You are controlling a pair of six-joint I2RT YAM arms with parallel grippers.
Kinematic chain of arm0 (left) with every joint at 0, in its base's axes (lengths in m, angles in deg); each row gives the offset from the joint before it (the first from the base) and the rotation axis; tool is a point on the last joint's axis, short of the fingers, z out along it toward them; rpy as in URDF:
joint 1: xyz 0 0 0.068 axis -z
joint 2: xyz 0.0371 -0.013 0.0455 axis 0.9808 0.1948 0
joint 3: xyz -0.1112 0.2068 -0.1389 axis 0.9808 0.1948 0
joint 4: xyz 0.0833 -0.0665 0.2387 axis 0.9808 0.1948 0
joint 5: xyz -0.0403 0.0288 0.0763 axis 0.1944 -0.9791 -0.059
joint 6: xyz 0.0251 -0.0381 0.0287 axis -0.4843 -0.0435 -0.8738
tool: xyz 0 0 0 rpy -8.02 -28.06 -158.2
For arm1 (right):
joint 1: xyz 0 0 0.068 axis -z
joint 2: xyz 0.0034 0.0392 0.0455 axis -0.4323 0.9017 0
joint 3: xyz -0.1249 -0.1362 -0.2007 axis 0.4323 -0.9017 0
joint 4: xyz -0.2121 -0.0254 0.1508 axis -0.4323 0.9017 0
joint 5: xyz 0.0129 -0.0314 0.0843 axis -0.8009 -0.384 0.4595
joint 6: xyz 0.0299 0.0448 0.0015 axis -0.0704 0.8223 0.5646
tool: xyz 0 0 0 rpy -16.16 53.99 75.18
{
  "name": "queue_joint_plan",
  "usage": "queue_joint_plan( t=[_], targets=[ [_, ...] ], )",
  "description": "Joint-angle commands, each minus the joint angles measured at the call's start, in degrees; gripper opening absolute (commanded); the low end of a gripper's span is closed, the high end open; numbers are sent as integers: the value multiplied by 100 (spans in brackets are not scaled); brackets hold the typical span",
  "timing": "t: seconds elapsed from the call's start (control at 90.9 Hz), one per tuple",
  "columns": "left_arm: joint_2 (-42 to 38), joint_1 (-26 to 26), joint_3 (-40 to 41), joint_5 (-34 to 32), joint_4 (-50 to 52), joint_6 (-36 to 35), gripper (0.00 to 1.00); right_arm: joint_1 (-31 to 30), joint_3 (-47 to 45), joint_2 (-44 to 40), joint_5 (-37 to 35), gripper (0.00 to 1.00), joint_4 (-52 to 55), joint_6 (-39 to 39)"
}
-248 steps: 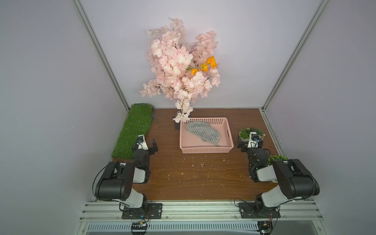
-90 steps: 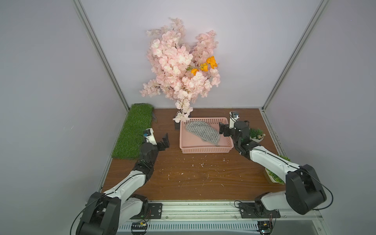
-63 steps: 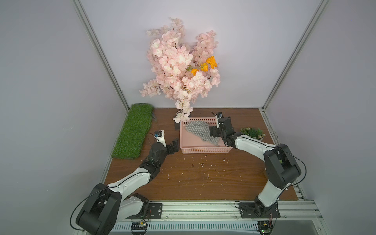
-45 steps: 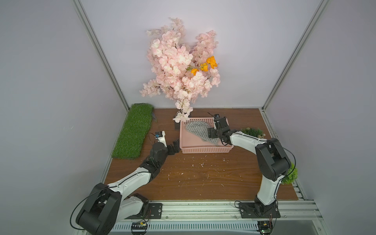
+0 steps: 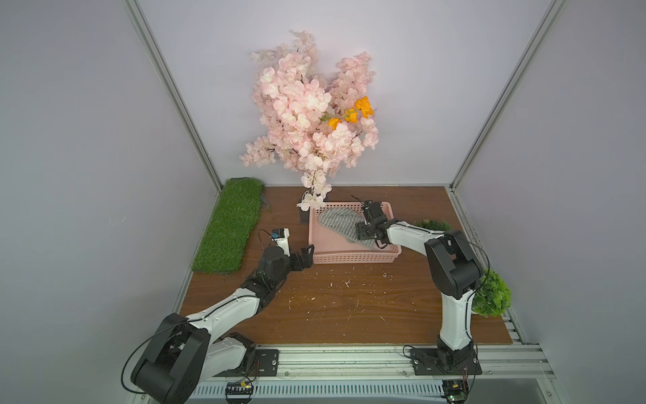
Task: Fold the square dishcloth
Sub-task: Pick up the cleaning item from the bin.
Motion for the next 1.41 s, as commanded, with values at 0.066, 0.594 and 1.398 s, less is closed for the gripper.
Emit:
queue_joint_plan(
  t=[0.066,0.594,1.398],
  targets=[
    [350,65,16,419,-260,173,99,129,336,214,-156,50,75,74],
    [1531,67,-512,1378,-1453,502,71,454,1092,-599,145,2,603,-308],
    [183,67,-265,380,-526,547,100,-1105,-599,-4895,1754,0,1559,-180]
  ],
)
